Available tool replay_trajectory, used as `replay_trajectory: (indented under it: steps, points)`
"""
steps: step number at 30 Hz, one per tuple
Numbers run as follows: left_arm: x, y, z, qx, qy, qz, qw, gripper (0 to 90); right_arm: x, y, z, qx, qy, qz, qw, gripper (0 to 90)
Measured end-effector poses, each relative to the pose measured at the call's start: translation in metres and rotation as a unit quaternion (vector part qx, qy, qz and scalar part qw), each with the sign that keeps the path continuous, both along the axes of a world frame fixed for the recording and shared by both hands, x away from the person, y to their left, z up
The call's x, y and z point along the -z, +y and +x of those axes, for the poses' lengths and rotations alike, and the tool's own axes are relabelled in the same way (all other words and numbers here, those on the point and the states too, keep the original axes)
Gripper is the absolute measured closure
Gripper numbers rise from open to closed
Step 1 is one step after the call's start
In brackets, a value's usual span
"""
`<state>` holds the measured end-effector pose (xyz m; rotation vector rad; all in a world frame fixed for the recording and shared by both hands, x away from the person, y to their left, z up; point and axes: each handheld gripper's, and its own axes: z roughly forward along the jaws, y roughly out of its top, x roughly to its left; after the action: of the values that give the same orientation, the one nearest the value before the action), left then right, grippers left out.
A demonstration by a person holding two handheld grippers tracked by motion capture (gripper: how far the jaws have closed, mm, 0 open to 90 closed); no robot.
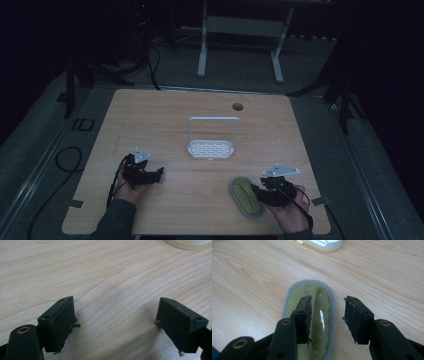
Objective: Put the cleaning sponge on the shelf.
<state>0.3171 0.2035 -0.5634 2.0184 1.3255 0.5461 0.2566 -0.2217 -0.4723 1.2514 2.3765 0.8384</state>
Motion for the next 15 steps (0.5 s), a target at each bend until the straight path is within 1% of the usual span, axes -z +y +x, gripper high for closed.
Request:
replay_trajectory:
  steps: [7, 9, 10, 15]
  points:
    - [0.0, 0.0, 0.0, 0.0, 0.0, 0.0, 1.0, 15.7, 0.002, 0.009, 0.001, -0.007, 0.017, -0.005, 0.9998, 55.0]
    - [0.0, 0.0, 0.0, 0.0, 0.0, 0.0, 1.0, 15.7, 0.003, 0.01, 0.001, -0.009, 0.018, -0.006, 0.9998, 55.3]
    - [0.0, 0.0, 0.0, 0.0, 0.0, 0.0, 1.0, 15.7, 0.003, 0.011, 0.002, -0.014, 0.026, -0.008, 0.9995, 57.4]
    - [0.0, 0.0, 0.0, 0.0, 0.0, 0.0, 1.0, 15.7, 0.004, 0.015, 0.004, -0.021, 0.042, -0.019, 0.9987, 58.5]
